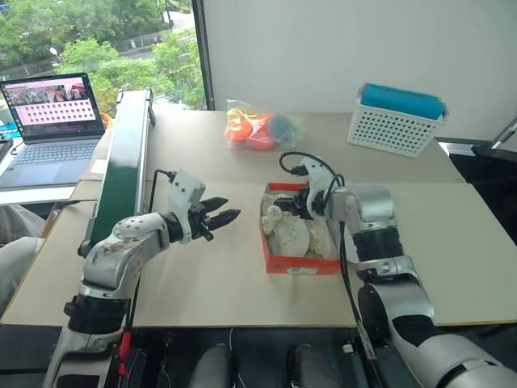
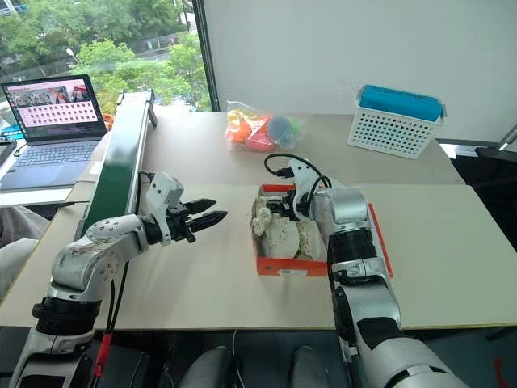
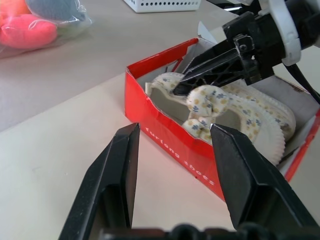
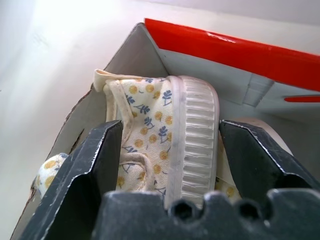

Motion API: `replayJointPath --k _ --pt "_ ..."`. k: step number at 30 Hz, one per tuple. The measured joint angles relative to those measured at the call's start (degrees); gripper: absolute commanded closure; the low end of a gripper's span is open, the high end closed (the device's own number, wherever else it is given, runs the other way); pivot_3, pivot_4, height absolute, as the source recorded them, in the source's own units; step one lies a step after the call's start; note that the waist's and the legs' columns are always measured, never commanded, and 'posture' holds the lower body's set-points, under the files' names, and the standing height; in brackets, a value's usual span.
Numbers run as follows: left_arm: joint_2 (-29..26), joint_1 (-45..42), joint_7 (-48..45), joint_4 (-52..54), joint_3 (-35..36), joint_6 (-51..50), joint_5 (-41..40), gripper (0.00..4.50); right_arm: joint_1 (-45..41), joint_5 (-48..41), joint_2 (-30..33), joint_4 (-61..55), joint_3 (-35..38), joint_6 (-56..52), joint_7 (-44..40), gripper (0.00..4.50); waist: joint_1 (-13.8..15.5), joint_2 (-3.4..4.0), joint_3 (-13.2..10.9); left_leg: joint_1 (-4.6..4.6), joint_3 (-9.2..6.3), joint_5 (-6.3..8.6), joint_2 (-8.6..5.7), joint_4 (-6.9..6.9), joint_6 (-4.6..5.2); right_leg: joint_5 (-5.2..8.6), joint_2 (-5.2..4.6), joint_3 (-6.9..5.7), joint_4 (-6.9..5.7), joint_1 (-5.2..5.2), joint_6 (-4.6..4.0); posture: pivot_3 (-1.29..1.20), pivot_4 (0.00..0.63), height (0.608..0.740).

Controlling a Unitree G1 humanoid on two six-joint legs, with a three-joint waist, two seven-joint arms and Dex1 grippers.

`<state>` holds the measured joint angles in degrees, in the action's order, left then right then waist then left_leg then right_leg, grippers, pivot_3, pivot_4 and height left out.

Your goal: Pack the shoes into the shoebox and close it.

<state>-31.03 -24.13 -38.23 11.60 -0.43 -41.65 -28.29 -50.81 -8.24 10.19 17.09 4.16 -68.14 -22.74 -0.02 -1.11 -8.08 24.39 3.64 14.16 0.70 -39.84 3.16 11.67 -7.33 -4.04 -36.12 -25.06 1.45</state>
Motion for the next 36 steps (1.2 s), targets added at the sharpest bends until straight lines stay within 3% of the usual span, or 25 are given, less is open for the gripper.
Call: replayJointPath --k 11,18,22,27,28,36 --pt "0.0 -0.2 -0.9 -0.5 -0.4 0.0 0.7 2.12 0.9 -2.3 3.5 -11.0 7.4 -6.5 5.1 0.84 -0.2 0.06 -1.5 0.26 0.06 -0.05 -0.01 -0.01 0.05 -0.02 0.05 0.00 -0.01 -0.24 0.07 0.00 0.150 0.699" --pt "0.3 -0.8 -1.5 -1.3 -0.8 0.1 1.2 2.12 1.4 -3.6 4.2 -14.5 8.0 -7.4 6.7 0.84 -0.9 0.06 -1.6 0.24 0.08 -0.07 0.03 -0.02 0.02 -0.03 0.12 0.03 -0.04 -0.24 0.08 0.00 0.150 0.699" --pt "0.3 -0.8 -1.7 -1.6 -0.8 0.2 1.3 2.12 2.3 -7.0 4.9 -20.4 6.0 -9.8 3.9 0.84 -0.9 0.06 -1.7 0.25 0.10 -0.07 0.03 -0.01 0.02 -0.03 0.13 0.06 -0.03 -0.27 0.08 0.00 0.150 0.699" --pt "0.5 -1.2 -1.8 -2.1 -0.8 0.2 1.4 2.12 2.2 -13.7 7.0 -30.7 -2.2 -12.2 -2.5 0.84 -0.8 0.06 -1.8 0.24 0.08 -0.07 0.06 -0.03 0.02 -0.03 0.17 0.05 -0.04 -0.25 0.08 0.00 0.150 0.699" --pt "0.5 -1.3 -1.8 -2.2 -0.8 0.2 1.4 2.12 2.2 -14.2 7.8 -31.3 -3.9 -12.2 -3.1 1.36 -0.8 0.06 -1.8 0.24 0.08 -0.07 0.05 -0.06 0.02 -0.04 0.17 0.05 -0.04 -0.24 0.09 0.00 0.150 0.699" --pt "0.5 -1.3 -1.7 -2.4 -0.8 0.2 1.4 2.12 3.0 -13.9 13.8 -30.8 -12.8 -7.2 -5.7 4.06 -0.6 0.03 -1.8 0.25 0.08 -0.07 0.05 -0.09 0.03 -0.06 0.16 0.04 -0.01 -0.23 0.11 0.00 0.150 0.699"
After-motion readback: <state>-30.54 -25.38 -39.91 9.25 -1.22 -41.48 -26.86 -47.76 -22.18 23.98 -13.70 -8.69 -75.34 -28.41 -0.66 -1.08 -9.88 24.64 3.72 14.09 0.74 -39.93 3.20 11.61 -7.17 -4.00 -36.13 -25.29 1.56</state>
